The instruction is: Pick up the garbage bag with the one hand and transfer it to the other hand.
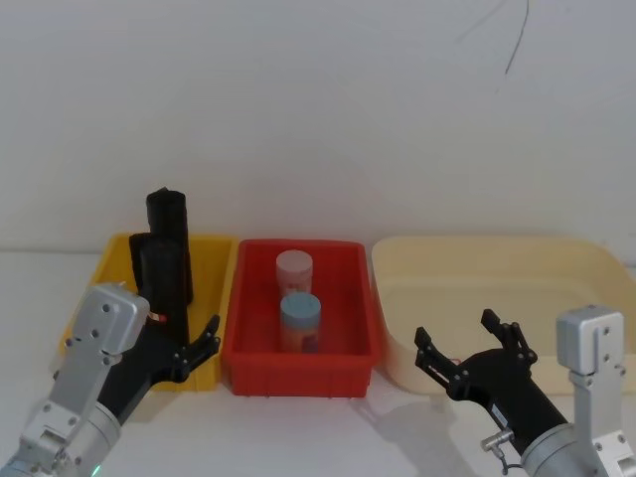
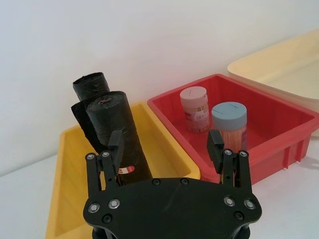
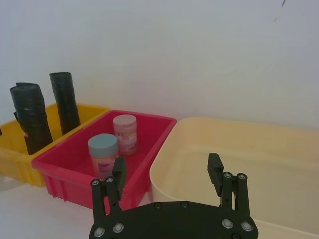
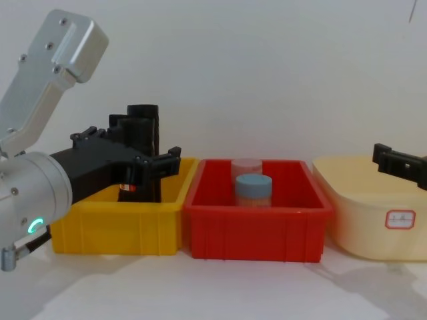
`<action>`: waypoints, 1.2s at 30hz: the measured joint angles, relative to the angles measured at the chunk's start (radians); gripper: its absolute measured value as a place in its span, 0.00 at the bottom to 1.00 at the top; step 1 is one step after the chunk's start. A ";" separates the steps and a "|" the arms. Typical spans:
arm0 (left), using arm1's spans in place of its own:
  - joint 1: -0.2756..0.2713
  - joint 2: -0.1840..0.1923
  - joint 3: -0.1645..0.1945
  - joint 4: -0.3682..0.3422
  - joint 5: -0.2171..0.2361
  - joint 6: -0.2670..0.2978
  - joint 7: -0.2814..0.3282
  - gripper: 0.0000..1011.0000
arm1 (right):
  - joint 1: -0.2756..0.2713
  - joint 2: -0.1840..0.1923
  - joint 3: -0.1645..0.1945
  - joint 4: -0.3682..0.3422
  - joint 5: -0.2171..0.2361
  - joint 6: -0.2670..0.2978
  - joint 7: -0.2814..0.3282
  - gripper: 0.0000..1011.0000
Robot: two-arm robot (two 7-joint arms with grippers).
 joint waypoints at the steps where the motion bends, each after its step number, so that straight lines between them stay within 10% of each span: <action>1: 0.000 0.000 0.000 0.000 0.000 0.000 0.000 0.99 | 0.000 0.000 0.000 0.000 0.000 0.000 0.000 0.99; 36: -0.007 -0.011 -0.056 0.066 -0.031 -0.047 -0.004 0.99 | 0.000 0.000 0.000 0.000 0.000 0.000 0.000 0.99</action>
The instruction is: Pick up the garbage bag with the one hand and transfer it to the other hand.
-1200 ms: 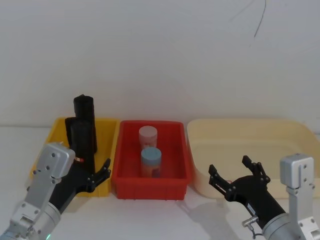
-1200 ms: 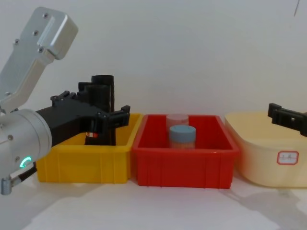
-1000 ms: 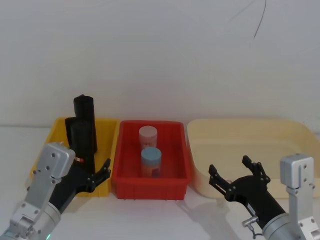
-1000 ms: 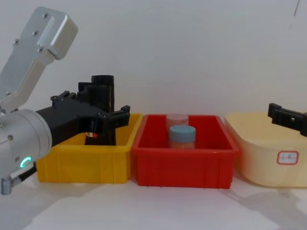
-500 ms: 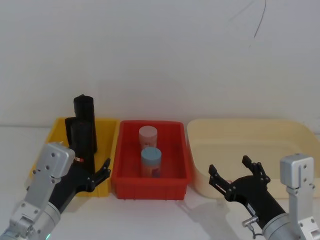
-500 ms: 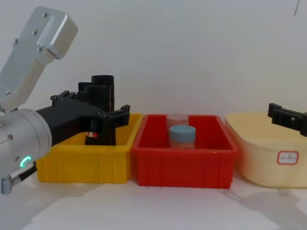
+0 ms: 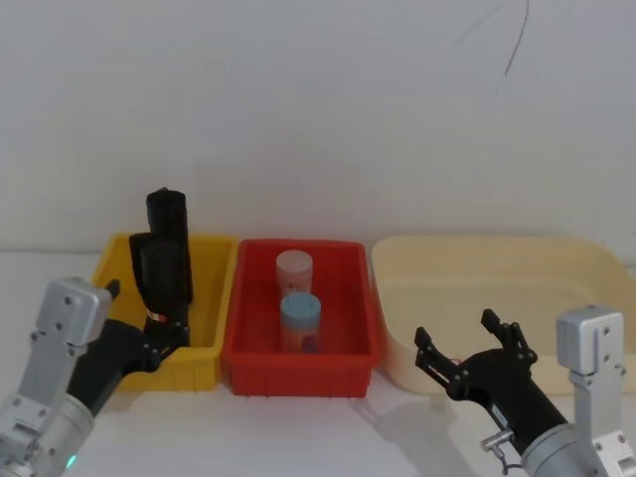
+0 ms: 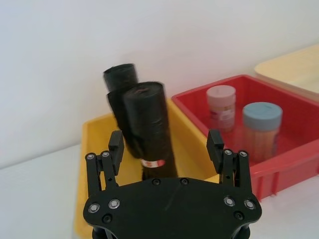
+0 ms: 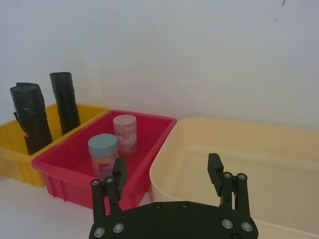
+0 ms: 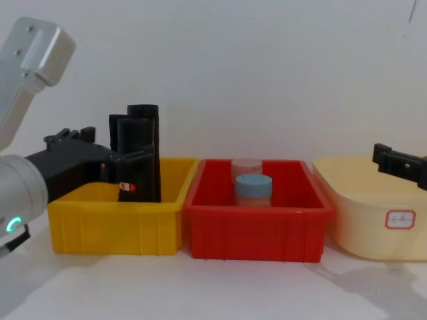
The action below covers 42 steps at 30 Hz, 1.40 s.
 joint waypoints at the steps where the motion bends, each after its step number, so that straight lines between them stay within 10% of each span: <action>1: -0.001 -0.001 -0.003 0.004 -0.002 -0.001 -0.001 0.99 | 0.000 0.000 0.000 0.000 0.000 0.000 0.000 0.99; 42: -0.158 -0.113 -0.026 0.252 -0.049 -0.018 -0.096 0.99 | 0.000 0.000 0.000 0.000 0.000 0.000 0.000 0.99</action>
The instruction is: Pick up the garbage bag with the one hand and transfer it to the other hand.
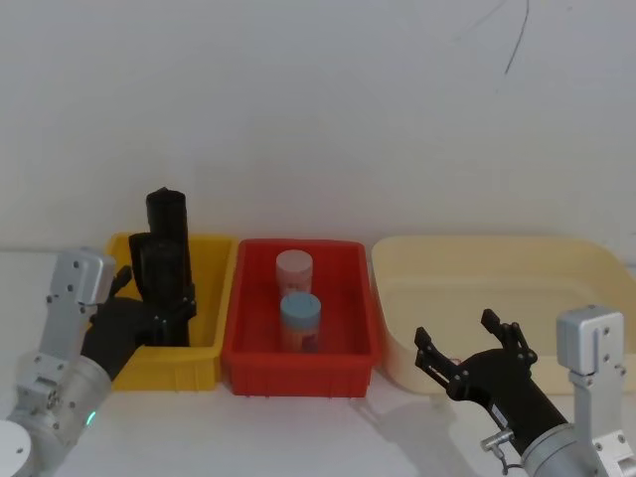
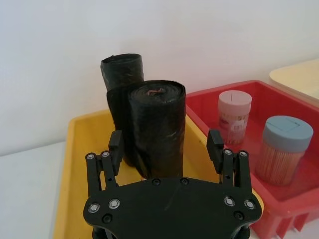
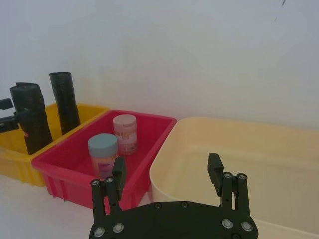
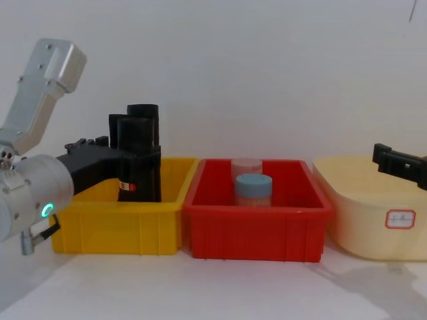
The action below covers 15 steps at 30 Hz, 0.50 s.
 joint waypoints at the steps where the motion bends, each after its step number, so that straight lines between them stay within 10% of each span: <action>1: -0.006 -0.005 0.001 0.009 0.000 -0.002 -0.003 0.99 | 0.000 0.000 0.000 0.000 0.000 0.000 0.000 0.99; 15: -0.065 -0.053 0.000 0.093 0.007 -0.028 -0.014 0.83 | 0.000 0.000 0.000 0.000 0.000 0.000 0.000 0.99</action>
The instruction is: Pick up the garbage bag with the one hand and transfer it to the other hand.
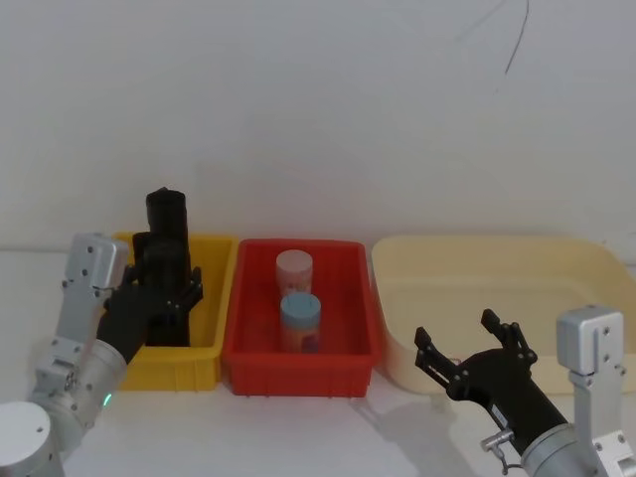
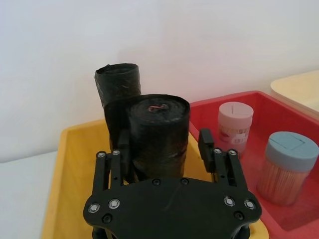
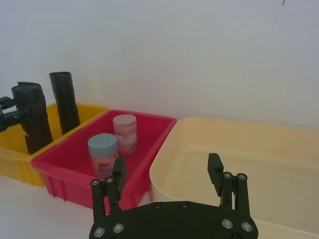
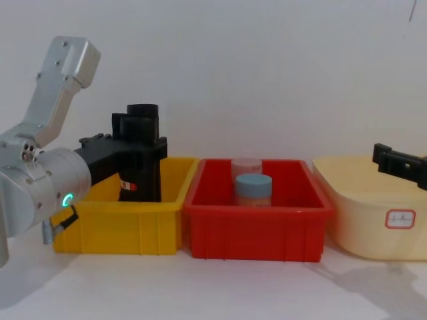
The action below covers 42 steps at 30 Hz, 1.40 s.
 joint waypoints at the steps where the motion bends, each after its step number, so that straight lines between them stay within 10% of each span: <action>1: -0.002 -0.002 -0.001 0.004 0.000 -0.002 0.000 0.81 | 0.000 0.000 0.000 0.000 0.000 0.000 0.000 0.99; 9: -0.014 -0.017 -0.009 0.022 0.001 -0.010 -0.006 0.56 | 0.000 0.000 0.000 0.000 0.000 0.000 0.000 0.99; 42: -0.028 0.001 -0.014 -0.130 0.002 -0.088 -0.137 0.52 | 0.000 0.000 0.000 0.000 0.000 0.000 0.000 0.99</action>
